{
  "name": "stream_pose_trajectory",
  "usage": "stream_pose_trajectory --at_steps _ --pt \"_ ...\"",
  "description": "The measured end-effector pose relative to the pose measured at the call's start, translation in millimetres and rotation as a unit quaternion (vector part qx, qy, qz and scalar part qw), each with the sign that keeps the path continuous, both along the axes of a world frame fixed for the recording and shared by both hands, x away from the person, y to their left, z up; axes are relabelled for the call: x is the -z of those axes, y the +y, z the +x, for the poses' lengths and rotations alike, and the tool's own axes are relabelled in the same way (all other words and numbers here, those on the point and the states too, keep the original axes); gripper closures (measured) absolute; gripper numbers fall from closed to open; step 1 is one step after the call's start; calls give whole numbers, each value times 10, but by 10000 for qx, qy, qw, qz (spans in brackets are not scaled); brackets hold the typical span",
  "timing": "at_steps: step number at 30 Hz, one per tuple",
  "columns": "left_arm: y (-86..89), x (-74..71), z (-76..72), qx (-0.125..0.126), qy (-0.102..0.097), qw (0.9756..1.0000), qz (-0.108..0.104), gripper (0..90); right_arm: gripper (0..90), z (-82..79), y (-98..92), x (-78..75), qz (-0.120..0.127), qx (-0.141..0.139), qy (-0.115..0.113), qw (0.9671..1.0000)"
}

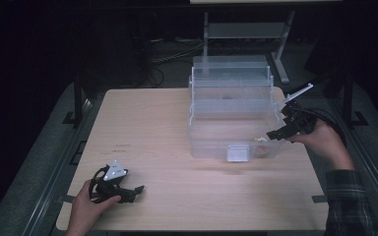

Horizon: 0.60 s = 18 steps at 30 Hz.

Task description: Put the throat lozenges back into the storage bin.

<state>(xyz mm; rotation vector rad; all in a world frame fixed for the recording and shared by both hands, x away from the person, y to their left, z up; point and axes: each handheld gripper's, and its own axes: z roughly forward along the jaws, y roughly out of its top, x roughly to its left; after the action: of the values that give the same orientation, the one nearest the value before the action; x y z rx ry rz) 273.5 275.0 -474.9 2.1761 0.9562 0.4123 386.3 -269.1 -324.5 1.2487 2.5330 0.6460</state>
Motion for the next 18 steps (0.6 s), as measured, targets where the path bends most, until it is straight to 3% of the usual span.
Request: stream_pose_trajectory --at_steps 11,18 --pt "-1 1 1 -3 -8 10000 -3 107 76 -286 -142 0 135 84 -251 9996" --pt "1 0 1 6 -7 10000 9 107 27 -562 -233 124 352 178 -382 9985"
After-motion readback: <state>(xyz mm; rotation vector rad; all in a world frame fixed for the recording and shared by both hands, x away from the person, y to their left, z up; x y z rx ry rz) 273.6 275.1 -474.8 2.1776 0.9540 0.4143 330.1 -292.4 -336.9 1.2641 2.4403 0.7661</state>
